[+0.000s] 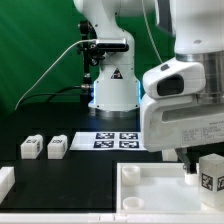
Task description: Assemble one leg
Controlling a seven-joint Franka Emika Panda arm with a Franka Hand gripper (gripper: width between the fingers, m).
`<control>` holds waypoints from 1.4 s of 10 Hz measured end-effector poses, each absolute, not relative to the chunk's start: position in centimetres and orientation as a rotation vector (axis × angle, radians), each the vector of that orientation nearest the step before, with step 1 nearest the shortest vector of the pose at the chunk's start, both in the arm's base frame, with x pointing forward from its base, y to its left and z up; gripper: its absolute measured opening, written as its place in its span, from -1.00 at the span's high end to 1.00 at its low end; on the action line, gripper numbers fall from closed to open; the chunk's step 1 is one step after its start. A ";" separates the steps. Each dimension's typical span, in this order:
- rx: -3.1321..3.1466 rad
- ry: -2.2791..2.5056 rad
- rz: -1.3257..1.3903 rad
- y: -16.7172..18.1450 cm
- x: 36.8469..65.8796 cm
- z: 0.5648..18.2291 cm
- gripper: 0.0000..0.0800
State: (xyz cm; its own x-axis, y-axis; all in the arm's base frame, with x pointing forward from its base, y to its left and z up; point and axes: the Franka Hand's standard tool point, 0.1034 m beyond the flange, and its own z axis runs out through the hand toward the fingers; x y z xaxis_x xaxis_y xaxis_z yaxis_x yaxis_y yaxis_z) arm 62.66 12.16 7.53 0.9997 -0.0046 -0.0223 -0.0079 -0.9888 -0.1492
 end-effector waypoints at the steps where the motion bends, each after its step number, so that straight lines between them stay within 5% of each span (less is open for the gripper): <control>1: -2.991 0.011 0.032 12.1 62.7 7.6 -0.62; 3: -2.992 0.013 0.031 12.1 62.7 7.6 0.04; 4: -2.994 0.014 0.031 11.9 62.7 7.5 0.04; 5: -2.995 0.018 0.031 11.7 62.8 7.5 0.24; 9: -2.998 0.168 0.048 11.1 63.7 7.7 0.25; 14: -2.491 1.686 0.207 10.7 63.8 7.3 0.26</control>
Offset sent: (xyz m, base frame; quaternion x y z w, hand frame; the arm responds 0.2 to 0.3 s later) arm 0.0000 0.0000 0.0000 0.0000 0.0000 0.0000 1.0000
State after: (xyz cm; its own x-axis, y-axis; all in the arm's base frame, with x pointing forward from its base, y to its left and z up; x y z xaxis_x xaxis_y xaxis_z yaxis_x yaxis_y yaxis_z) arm 63.79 10.66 7.27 0.3677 -0.9116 -0.1841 -0.9290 -0.3690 -0.0280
